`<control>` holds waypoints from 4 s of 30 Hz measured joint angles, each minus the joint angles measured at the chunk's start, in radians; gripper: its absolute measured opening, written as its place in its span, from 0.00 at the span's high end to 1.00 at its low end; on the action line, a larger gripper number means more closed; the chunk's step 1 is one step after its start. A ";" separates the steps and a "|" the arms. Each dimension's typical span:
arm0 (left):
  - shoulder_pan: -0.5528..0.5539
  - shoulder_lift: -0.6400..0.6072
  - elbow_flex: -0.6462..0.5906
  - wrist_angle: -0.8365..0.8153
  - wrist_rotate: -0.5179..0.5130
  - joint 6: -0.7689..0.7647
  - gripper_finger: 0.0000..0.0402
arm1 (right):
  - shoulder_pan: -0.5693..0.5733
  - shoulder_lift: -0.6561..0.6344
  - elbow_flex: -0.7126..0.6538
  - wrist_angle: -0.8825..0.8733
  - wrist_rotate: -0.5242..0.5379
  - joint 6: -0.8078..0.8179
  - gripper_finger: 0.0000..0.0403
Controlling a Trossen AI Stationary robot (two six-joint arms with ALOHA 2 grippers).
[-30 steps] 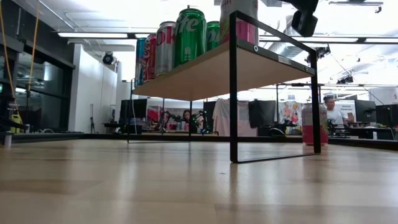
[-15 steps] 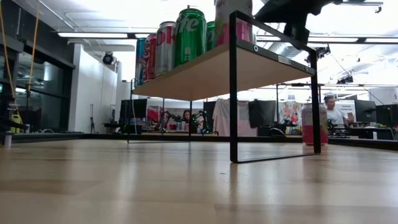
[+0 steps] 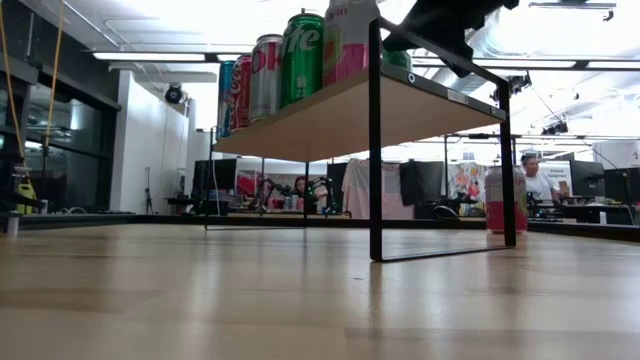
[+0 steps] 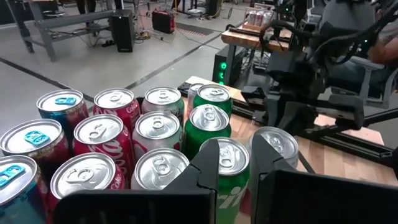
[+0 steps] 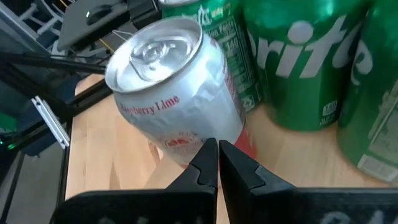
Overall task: Place canned beverage on shelf
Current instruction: Put the bottom pink soda can on the shelf, then put the pink soda can on the shelf aligned with the other pink soda can
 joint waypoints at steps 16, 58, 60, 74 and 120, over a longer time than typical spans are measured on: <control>-0.001 -0.126 -0.033 0.070 0.254 0.052 1.00 | 0.000 -0.169 0.002 -0.034 -0.006 -0.096 1.00; 0.261 -0.532 -0.575 0.668 0.630 0.016 1.00 | -0.080 -0.296 0.022 0.086 0.100 -0.205 0.96; 0.261 -0.532 -0.575 0.665 0.627 0.015 1.00 | -0.130 -0.296 0.068 0.033 0.102 -0.236 0.90; 0.261 -0.532 -0.575 0.656 0.628 -0.011 1.00 | -0.675 -0.111 0.281 -0.782 0.206 -0.117 0.11; 0.261 -0.532 -0.575 0.603 0.601 -0.035 1.00 | -1.048 0.414 0.280 -0.964 -0.099 -0.156 0.29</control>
